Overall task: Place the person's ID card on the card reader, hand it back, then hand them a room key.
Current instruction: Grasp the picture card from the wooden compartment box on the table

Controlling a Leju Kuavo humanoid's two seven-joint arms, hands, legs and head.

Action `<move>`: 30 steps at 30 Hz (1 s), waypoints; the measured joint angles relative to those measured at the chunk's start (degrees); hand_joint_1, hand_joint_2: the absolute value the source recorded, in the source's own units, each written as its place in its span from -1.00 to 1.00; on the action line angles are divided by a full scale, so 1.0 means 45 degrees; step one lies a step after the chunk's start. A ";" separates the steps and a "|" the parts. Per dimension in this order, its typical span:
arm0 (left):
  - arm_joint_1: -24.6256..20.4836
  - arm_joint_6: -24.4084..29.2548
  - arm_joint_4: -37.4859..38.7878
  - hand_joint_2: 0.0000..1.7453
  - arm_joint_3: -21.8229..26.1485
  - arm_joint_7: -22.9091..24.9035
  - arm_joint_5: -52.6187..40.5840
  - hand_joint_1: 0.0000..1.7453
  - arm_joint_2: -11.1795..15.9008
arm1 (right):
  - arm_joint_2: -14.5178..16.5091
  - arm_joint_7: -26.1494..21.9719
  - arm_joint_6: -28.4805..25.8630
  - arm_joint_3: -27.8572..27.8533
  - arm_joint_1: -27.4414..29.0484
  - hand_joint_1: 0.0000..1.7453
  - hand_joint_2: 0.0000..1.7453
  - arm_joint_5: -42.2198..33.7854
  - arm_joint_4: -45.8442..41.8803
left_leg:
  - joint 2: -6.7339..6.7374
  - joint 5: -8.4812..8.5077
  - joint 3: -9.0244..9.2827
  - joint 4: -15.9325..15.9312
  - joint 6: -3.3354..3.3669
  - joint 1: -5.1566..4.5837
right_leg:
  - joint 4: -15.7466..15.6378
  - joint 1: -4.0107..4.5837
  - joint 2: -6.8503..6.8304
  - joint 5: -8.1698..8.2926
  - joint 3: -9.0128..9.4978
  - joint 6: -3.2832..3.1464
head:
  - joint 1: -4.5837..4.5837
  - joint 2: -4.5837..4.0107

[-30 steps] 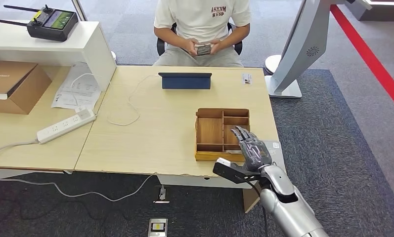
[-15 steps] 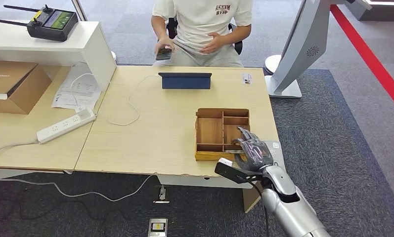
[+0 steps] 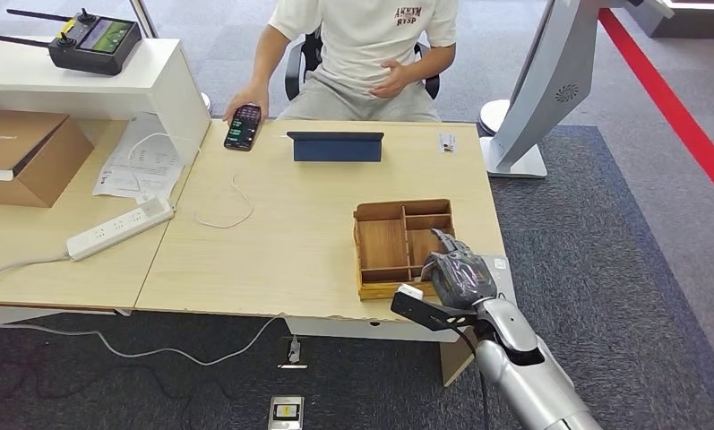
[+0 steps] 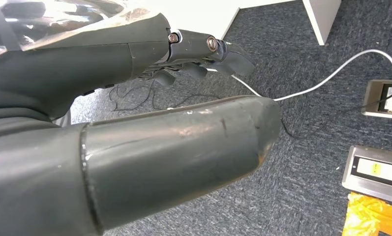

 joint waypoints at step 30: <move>0.0035 -0.0015 0.0000 -1.00 0.0175 -0.0551 -0.0461 -1.00 -0.0005 | -0.0546 -0.0192 0.1253 -0.1112 -0.3046 1.00 1.00 -0.0301 -0.4261 | 0.0004 0.0004 0.0004 0.0003 -0.0003 0.0000 | 0.0003 0.0000 0.0003 0.0010 0.0006 0.0000 | -0.0001 0.0000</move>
